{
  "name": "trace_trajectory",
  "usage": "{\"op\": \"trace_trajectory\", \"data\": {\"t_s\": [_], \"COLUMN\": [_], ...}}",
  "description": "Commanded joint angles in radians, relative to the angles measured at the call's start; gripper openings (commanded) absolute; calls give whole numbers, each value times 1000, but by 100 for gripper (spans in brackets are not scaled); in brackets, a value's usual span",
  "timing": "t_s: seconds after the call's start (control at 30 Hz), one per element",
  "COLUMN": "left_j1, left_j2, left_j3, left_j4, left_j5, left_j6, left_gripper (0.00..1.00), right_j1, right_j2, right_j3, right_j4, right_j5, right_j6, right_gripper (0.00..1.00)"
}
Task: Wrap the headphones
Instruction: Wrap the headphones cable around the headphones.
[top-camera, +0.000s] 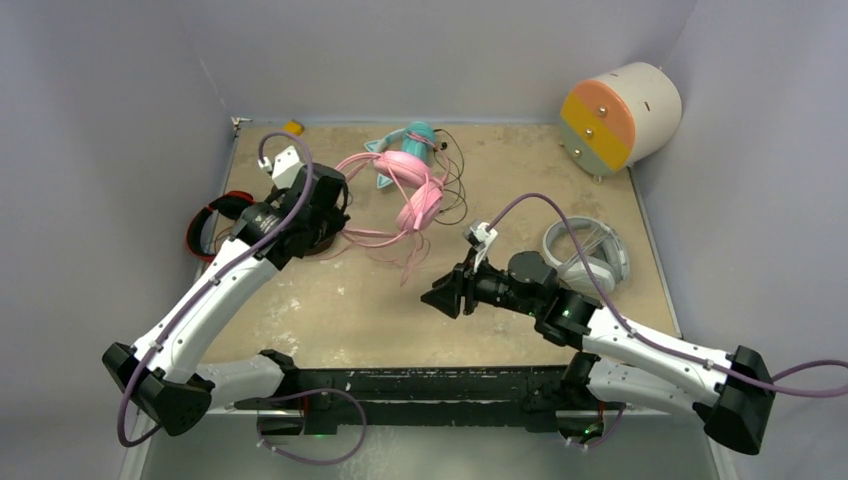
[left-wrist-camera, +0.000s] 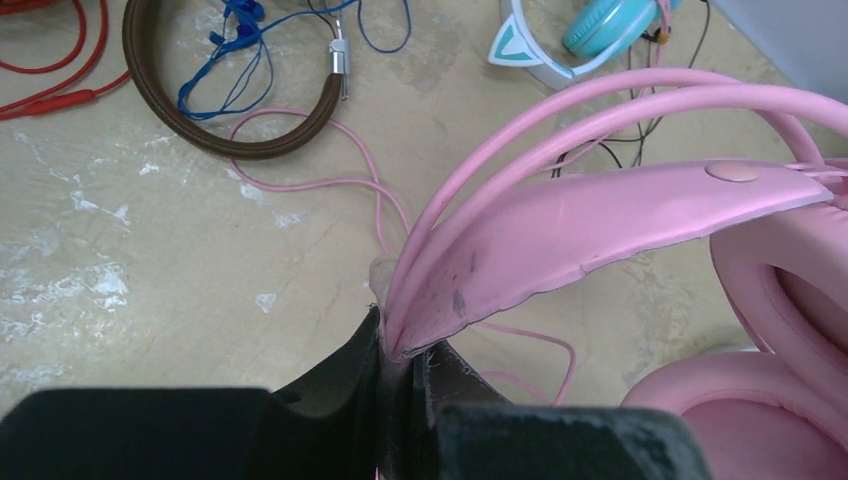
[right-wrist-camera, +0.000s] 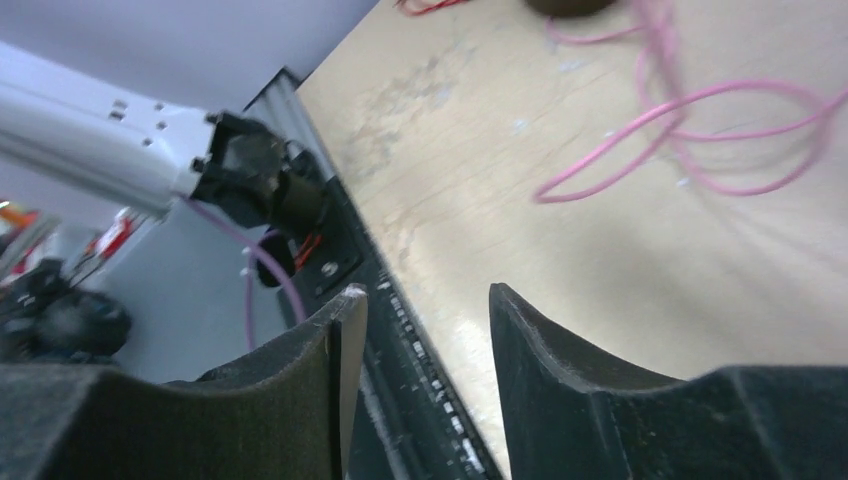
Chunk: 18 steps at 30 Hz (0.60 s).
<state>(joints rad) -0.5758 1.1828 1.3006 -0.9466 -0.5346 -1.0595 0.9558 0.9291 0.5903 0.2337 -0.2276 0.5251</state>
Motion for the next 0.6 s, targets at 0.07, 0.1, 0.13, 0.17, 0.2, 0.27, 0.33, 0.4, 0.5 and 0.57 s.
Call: {"op": "trace_trajectory", "data": {"t_s": [0.07,0.1,0.13,0.17,0.2,0.27,0.33,0.4,0.5,0.57], "left_j1": [10,10,11,10,10,11,10,10,10,10], "left_j2": [-60,-57,-52,-45,-37,-24,-25,-30,-23,-8], "left_j3": [121,140,164,194,225,293,328,351,392,427], "left_j4": [73,63,47,22,-1,-43,-62,-61,-68,-86], "left_j5": [96,104,108,109,108,110,129,169,226,253], "left_j6": [7,19,29,36,42,56,66,77,93,109], "left_gripper": [0,0,0,0,0,0,0,0,0,0], "right_j1": [-2,-4,-7,-13,-23,-54,-93,-107,-107,-107], "right_j2": [-39,-37,-35,-37,-37,-37,-37,-38,-27,-8], "right_j3": [25,37,48,54,55,55,30,-9,-55,-69], "right_j4": [-90,-111,-130,-146,-157,-182,-141,-54,97,184], "right_j5": [254,286,319,350,393,466,428,362,253,189], "right_j6": [-205,-230,-248,-260,-264,-235,-223,-224,-244,-262], "right_gripper": [57,59,63,66,68,73,75,78,83,86]}}
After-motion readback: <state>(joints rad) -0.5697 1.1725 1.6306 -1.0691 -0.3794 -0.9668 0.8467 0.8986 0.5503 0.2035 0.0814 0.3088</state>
